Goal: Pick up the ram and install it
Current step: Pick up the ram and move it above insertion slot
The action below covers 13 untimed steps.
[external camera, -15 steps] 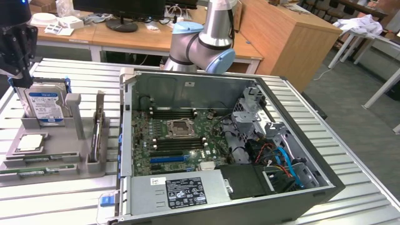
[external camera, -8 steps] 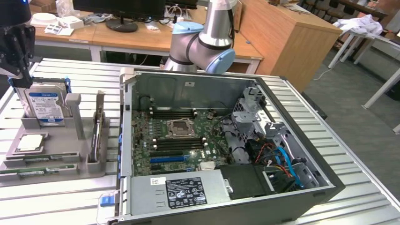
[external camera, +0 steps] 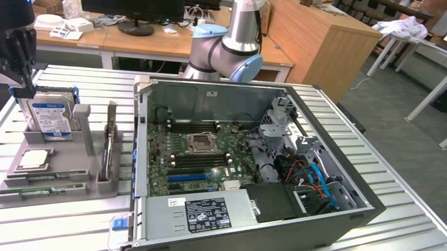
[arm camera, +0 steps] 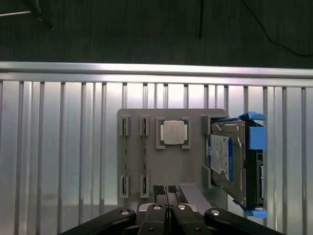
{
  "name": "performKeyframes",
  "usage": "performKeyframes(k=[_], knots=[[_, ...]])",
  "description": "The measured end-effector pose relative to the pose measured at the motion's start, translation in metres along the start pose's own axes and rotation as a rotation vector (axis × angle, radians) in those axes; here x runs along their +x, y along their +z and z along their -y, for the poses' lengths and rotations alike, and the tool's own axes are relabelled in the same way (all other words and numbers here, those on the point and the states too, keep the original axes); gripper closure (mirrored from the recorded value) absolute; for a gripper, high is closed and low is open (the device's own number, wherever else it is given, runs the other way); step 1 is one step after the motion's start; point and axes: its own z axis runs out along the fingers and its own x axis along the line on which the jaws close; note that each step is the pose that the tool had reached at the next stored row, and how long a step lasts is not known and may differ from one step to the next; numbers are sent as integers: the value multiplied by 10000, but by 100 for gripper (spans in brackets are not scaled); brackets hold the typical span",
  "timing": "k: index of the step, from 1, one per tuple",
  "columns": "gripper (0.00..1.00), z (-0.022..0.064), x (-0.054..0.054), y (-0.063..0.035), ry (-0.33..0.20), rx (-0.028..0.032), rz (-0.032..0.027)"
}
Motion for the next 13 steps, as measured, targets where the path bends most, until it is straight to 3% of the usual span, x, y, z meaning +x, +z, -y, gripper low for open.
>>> performKeyframes(k=[3,8,13], knots=[[89,0,0,0,-2,4,-1],[89,-3,0,0,-40,133,-1],[89,-5,0,0,-40,134,-2]])
